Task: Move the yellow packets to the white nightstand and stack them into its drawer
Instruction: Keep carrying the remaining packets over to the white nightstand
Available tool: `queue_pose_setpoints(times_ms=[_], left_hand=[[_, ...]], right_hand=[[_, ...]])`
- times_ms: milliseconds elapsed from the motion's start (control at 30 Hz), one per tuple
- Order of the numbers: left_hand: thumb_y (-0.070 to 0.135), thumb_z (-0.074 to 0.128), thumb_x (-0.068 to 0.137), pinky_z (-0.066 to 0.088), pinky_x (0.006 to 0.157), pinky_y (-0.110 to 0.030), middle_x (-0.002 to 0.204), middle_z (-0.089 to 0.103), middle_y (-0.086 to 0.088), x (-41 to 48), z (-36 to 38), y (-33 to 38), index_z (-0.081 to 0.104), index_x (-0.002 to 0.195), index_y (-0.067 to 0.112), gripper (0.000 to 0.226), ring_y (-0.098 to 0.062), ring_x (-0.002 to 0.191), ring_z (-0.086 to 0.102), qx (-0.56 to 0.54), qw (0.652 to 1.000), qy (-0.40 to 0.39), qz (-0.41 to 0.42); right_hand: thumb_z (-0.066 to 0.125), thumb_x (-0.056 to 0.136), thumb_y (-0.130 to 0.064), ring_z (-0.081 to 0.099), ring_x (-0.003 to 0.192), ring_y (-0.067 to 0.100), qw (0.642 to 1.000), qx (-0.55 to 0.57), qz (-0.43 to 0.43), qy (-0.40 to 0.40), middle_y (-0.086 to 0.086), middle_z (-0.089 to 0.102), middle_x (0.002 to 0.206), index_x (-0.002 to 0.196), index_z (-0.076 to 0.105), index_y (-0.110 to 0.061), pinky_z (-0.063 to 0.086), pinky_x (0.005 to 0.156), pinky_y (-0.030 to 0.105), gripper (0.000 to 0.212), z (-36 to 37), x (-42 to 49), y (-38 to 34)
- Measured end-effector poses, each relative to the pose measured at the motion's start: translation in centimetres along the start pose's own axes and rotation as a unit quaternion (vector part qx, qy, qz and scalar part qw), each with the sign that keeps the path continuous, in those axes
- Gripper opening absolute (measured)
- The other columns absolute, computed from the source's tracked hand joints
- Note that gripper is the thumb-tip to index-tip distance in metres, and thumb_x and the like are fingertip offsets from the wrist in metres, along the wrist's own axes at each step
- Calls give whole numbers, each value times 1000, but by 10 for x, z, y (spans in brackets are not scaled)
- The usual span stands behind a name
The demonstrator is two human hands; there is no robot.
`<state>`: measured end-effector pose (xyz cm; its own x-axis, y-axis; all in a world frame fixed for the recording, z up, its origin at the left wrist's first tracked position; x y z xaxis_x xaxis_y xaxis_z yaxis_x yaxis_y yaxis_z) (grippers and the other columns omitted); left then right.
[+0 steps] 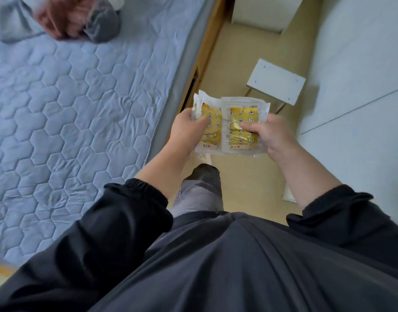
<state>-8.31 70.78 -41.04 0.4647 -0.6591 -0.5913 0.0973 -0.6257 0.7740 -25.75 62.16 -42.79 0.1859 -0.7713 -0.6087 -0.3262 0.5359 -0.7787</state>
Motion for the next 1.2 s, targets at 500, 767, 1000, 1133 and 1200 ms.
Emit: queue_pose_setpoints(times_ms=[500, 767, 1000, 1133, 1200], left_hand=[[20, 58, 92, 58, 69, -30, 96, 68, 2, 261, 57, 244, 55, 92, 25, 6, -14, 84, 69, 63, 996, -41, 39], [21, 59, 93, 53, 62, -22, 91, 65, 7, 414, 133, 367, 56, 100, 22, 8, -7, 76, 65, 77, 995, -54, 44], [17, 63, 89, 50, 57, -20, 87, 64, 7, 522, 178, 462, 55, 91, 23, 11, -12, 80, 66, 80, 993, -77, 51], [16, 68, 85, 54, 68, -27, 97, 67, 3, 591, 192, 506, 59, 104, 19, 21, -14, 85, 66, 91, 991, -74, 60], [18, 70, 83, 58, 77, -36, 105, 68, 0, 630, 199, 527, 59, 107, 19, 26, -18, 91, 67, 84, 992, -75, 57]], right_hand=[[79, 71, -4, 71, 78, 21, 997, 37, 7, 64, 1, 73, 81, 78, 68, -17, 58, 74, 38, 18, -48, 258, -215], [81, 71, -8, 72, 79, 21, 994, 51, 30, 95, 4, 74, 87, 87, 70, -14, 59, 76, 42, 21, -102, 414, -315], [80, 71, -8, 71, 81, 20, 992, 40, 20, 116, 3, 73, 89, 97, 69, -9, 58, 79, 39, 28, -135, 523, -406], [80, 72, -8, 72, 81, 20, 992, 47, 20, 118, 2, 73, 89, 93, 69, -12, 58, 78, 39, 24, -139, 590, -444], [80, 73, -7, 72, 79, 19, 991, 55, 22, 121, 2, 73, 89, 89, 68, -14, 58, 77, 38, 21, -140, 628, -462]])
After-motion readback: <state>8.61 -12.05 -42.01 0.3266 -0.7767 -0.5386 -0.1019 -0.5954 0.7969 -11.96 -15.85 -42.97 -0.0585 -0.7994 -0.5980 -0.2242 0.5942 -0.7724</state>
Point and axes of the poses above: each hand's wrist, its own x-axis towards the middle knuckle, its own z-axis out of the palm, y = z × x, the point moved 6 cm from there along x, towards the middle knuckle
